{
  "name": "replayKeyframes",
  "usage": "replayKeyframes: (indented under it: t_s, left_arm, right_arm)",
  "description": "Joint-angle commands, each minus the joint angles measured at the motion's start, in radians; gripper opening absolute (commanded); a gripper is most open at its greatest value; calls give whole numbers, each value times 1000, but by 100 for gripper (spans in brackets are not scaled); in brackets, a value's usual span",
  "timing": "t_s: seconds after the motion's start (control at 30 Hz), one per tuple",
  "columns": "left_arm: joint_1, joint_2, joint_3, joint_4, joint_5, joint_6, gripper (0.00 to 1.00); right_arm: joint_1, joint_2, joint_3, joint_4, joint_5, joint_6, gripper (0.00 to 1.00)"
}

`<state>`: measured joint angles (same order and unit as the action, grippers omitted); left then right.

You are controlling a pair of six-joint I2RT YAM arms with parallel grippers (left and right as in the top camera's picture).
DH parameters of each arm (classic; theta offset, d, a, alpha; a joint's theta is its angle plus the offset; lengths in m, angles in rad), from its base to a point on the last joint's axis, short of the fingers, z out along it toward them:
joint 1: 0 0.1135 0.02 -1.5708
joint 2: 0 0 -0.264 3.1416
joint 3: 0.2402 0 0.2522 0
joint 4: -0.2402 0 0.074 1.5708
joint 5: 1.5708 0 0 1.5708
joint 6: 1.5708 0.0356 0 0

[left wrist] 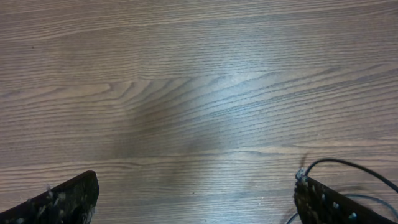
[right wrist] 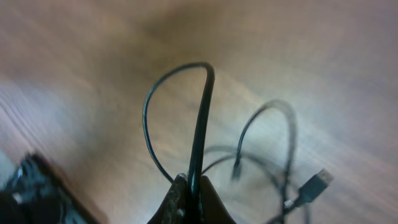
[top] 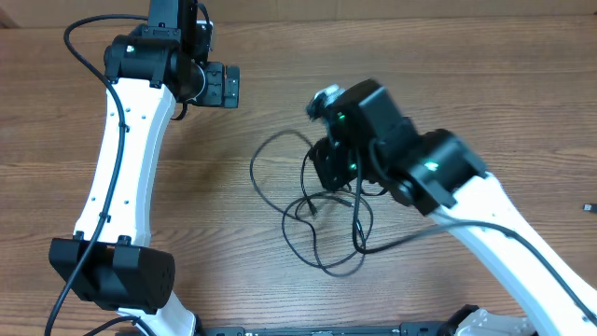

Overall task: Untangle cables
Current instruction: 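Lift the grasped cable with the right gripper, pulling it from the coil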

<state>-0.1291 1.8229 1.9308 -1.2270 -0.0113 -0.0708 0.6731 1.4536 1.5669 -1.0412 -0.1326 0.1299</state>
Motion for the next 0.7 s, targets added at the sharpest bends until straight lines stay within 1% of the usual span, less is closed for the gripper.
replayKeyframes:
  t_s: [0.0,0.2,0.33,0.57,0.67]
  left_arm:
    - [3,8,13,1,11,15,100]
    - [5,8,13,1,11,15,100]
    - [5,8,13,1,11,15,100]
    - [5,8,13,1,11,15,100]
    - [5,8,13,1,11,15,100]
  right_arm:
    - [-2,-69,97,8,154,-4,4]
    - [-2,-150,193,68,361,-4,4]
    - [-2,-208,208,159,465,-5,4]
    - [-2,-288,208,342,571,-5,4]
    - [-2,-299,208,377,578,-8,4]
